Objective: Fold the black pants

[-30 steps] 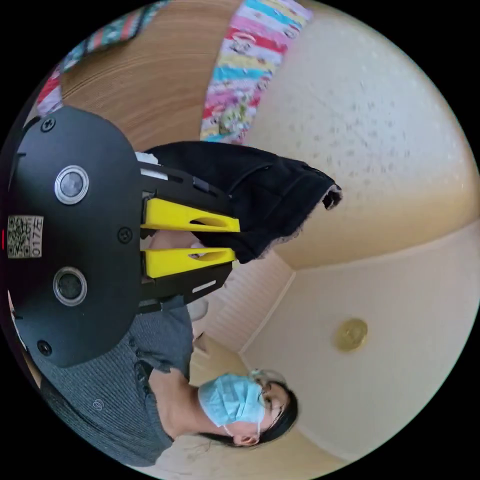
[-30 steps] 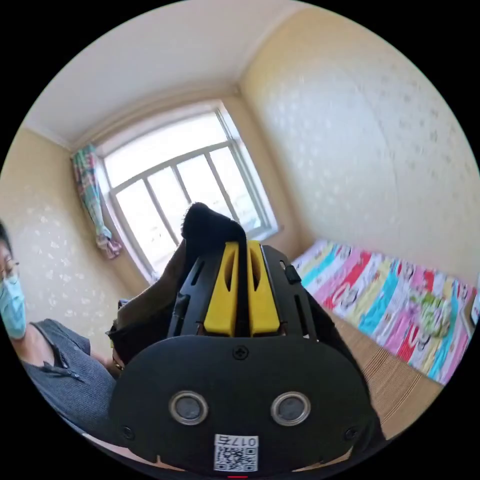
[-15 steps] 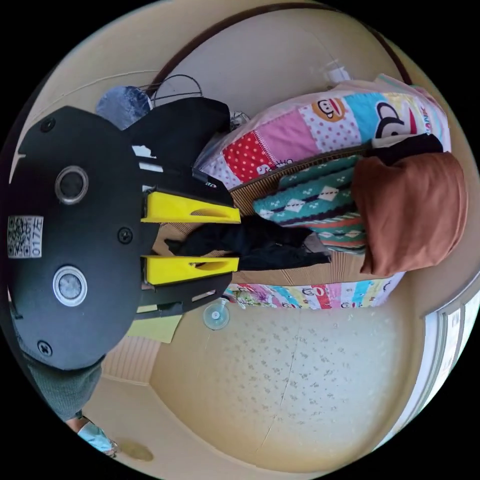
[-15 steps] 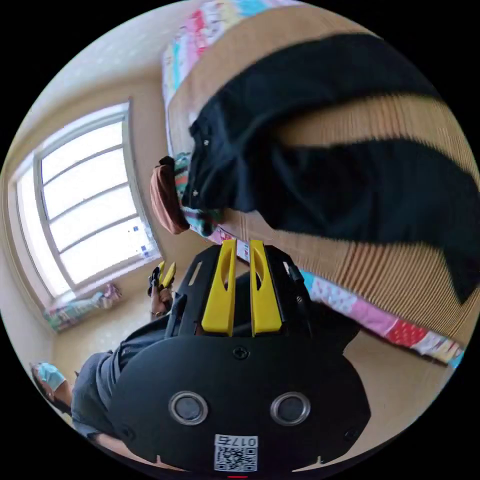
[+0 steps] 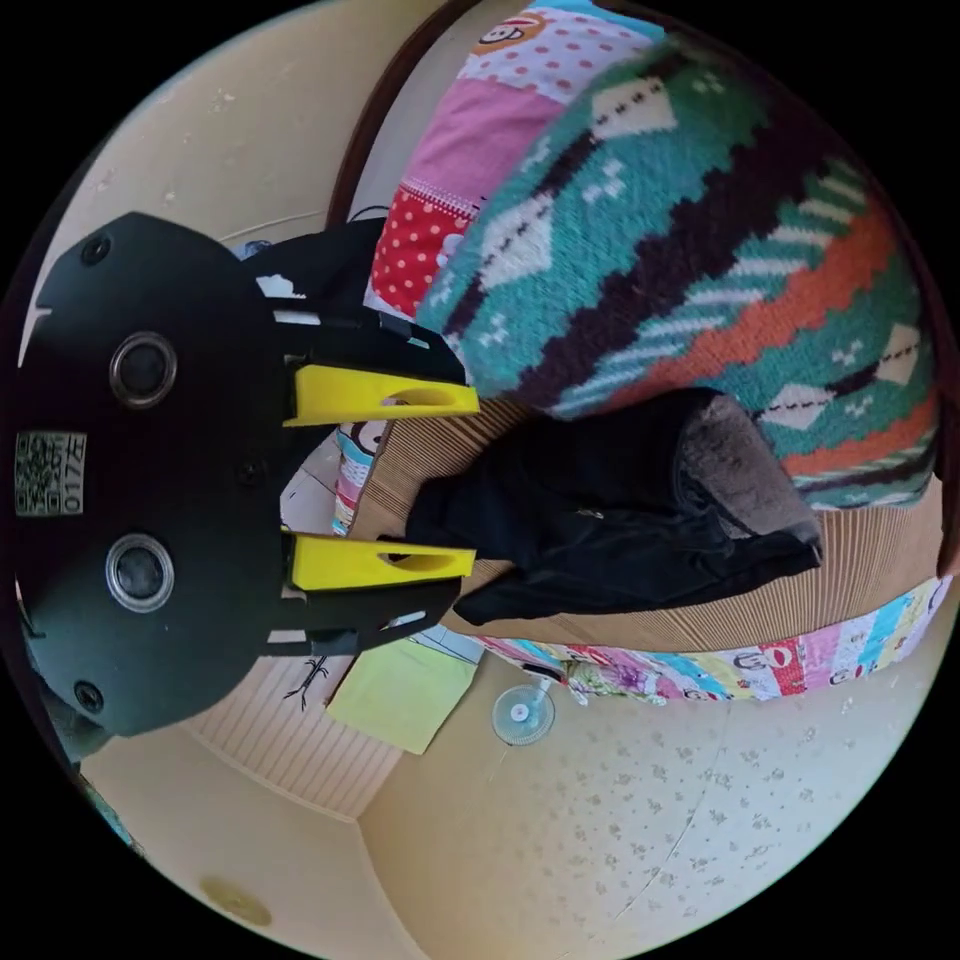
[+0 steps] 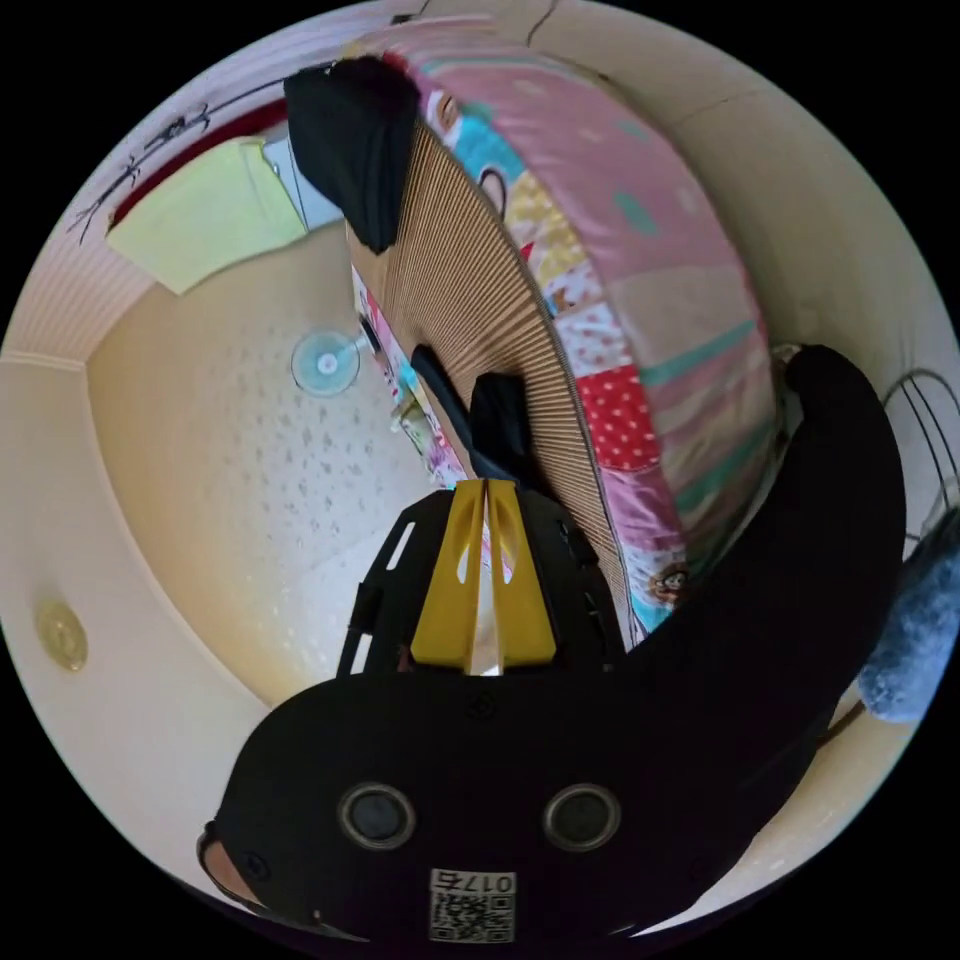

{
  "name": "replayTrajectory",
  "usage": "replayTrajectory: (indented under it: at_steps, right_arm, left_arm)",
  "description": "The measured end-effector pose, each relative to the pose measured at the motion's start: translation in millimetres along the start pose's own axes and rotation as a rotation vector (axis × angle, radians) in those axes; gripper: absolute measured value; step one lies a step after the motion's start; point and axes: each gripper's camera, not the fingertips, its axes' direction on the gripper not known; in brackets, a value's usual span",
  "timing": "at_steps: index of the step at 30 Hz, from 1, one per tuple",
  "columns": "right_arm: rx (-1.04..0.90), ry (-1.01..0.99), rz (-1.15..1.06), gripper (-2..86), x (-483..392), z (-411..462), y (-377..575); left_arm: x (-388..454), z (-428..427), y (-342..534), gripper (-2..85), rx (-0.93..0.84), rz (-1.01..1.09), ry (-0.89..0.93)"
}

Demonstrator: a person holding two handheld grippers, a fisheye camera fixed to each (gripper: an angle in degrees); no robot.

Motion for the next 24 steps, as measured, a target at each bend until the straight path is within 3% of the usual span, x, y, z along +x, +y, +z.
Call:
replayTrajectory:
  at_steps: [4, 6, 10, 14, 18, 20, 24]
  right_arm:
    - [0.117, -0.119, 0.091, 0.5, -10, -62, 43]
    - [0.201, -0.255, 0.081, 0.5, -28, -96, 65]
    - [0.218, -0.269, 0.061, 0.6, -65, -123, 87]
    - [0.139, -0.169, 0.074, 1.0, -107, -128, 92]
    - [0.065, -0.086, 0.104, 2.7, -142, -107, 83]
    - [0.025, -0.034, 0.13, 4.3, -154, -89, 77]
    - [-0.103, 0.083, 0.191, 8.9, -184, -34, 59]
  left_arm:
    - [2, 5, -28, 15.7, 0.022, -0.111, 0.039]
    - [1, -1, -32, 11.2, 0.115, -0.181, 0.129]
    - [11, -9, -26, 5.0, 0.156, -0.197, 0.179]
    - [79, -48, -7, 4.4, 0.086, 0.153, 0.2]
    - [128, -136, 40, 4.2, 0.192, 0.445, -0.059]
    - [112, -161, 54, 4.6, 0.248, 0.387, -0.109]
    - [25, -189, 86, 6.4, 0.329, 0.029, -0.11]
